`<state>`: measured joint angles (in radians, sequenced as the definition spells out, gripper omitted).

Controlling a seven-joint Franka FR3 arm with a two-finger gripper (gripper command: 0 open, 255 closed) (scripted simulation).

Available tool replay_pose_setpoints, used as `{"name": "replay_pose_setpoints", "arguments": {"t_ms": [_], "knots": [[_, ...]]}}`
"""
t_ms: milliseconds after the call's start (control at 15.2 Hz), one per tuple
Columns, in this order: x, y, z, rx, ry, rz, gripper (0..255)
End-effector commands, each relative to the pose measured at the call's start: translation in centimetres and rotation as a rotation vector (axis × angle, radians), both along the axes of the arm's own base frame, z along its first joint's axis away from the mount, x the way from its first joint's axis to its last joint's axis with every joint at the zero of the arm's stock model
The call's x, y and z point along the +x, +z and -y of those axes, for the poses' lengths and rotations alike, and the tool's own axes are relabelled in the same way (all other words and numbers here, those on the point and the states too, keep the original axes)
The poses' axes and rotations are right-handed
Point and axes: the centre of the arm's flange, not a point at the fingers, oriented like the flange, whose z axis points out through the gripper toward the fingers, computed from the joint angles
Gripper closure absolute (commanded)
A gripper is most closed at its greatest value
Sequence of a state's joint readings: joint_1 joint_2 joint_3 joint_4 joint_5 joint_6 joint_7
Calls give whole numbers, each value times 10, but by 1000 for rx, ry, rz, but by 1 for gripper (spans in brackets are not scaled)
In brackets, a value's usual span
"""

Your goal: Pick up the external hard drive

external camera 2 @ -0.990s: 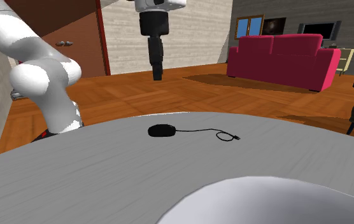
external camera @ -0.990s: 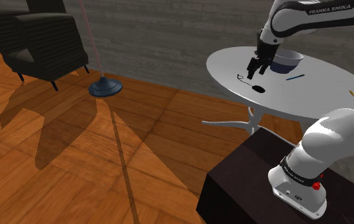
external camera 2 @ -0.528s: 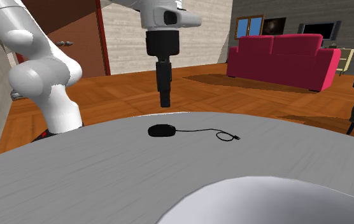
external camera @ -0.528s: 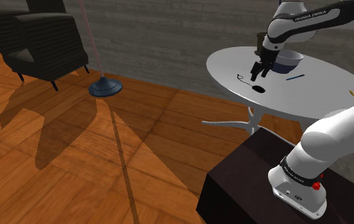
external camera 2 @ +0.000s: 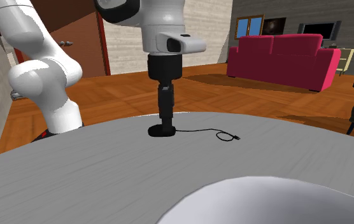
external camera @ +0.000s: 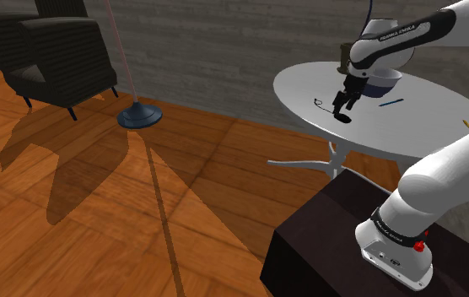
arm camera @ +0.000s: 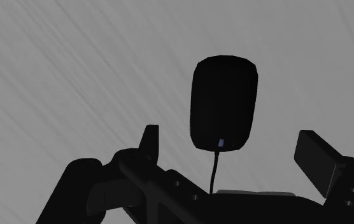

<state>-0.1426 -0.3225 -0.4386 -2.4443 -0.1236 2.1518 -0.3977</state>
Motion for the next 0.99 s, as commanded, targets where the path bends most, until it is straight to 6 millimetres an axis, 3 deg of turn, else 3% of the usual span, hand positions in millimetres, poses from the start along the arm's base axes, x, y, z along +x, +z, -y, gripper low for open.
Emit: {"name": "replay_pose_setpoints", "arguments": {"t_ms": [0,198,264,924], "knots": [[-1,-10,1,0,0,1,0],[-1,-18,1,0,0,1,0],[-1,-19,0,0,0,0,255],[-1,-13,1,0,0,1,255]]}}
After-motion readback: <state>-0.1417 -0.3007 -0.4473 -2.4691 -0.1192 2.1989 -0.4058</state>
